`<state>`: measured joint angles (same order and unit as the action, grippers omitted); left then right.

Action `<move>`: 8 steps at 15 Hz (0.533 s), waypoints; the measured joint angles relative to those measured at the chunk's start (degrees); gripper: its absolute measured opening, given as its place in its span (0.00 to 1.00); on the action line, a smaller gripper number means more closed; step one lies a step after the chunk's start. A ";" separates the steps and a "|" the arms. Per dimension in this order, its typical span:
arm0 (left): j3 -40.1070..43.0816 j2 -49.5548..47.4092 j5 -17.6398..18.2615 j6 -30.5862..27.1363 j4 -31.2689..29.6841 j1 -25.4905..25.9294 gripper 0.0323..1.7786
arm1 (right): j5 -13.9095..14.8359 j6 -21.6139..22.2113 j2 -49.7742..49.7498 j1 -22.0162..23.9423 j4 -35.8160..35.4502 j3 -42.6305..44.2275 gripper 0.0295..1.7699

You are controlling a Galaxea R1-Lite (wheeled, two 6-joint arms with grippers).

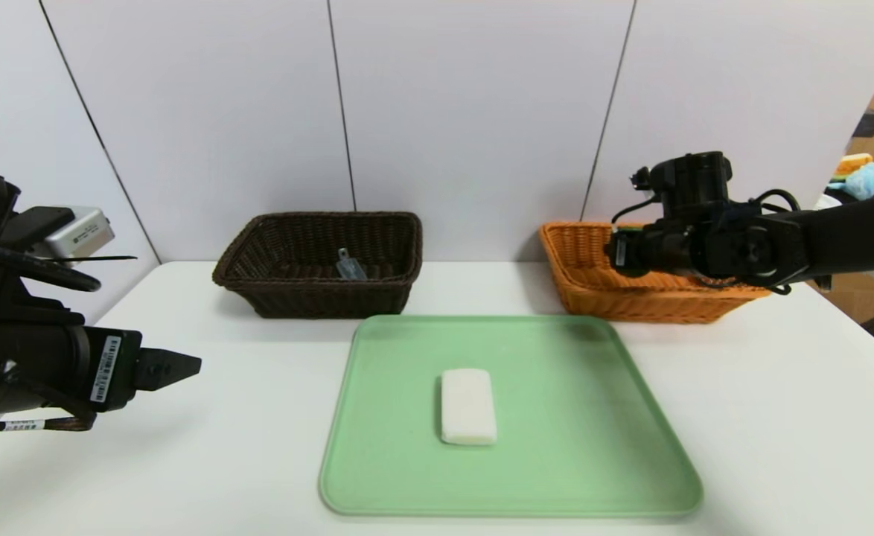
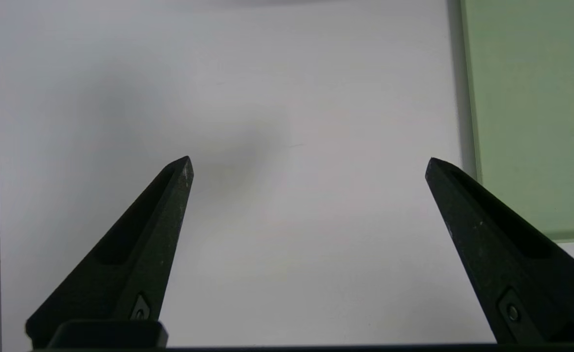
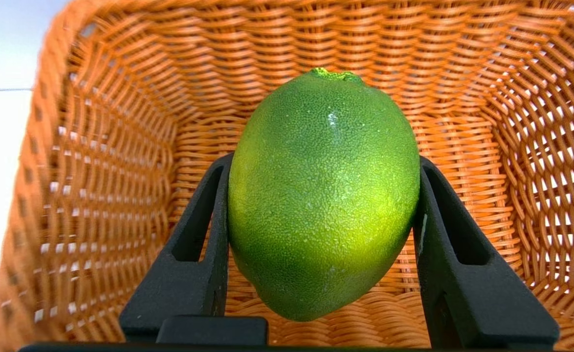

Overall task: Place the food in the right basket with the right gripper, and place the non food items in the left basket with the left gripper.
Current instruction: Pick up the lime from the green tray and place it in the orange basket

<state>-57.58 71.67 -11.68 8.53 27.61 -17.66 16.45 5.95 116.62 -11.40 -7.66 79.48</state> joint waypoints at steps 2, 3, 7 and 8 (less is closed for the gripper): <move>0.00 0.16 -0.02 0.00 0.00 -0.02 0.95 | 0.01 0.05 0.72 0.05 -1.41 0.21 0.63; -0.05 0.21 -0.02 0.01 0.00 -0.02 0.95 | 0.06 0.02 1.05 0.05 -1.66 0.23 0.67; -0.06 0.29 0.00 0.01 0.00 0.00 0.95 | 0.06 0.17 1.66 0.29 -1.68 0.32 0.79; -0.05 0.29 -0.02 0.00 0.02 0.00 0.95 | 0.06 0.30 1.71 0.35 -1.68 0.32 0.81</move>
<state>-57.62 71.96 -11.70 8.53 27.64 -17.66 16.51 6.25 118.32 -11.04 -9.34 79.80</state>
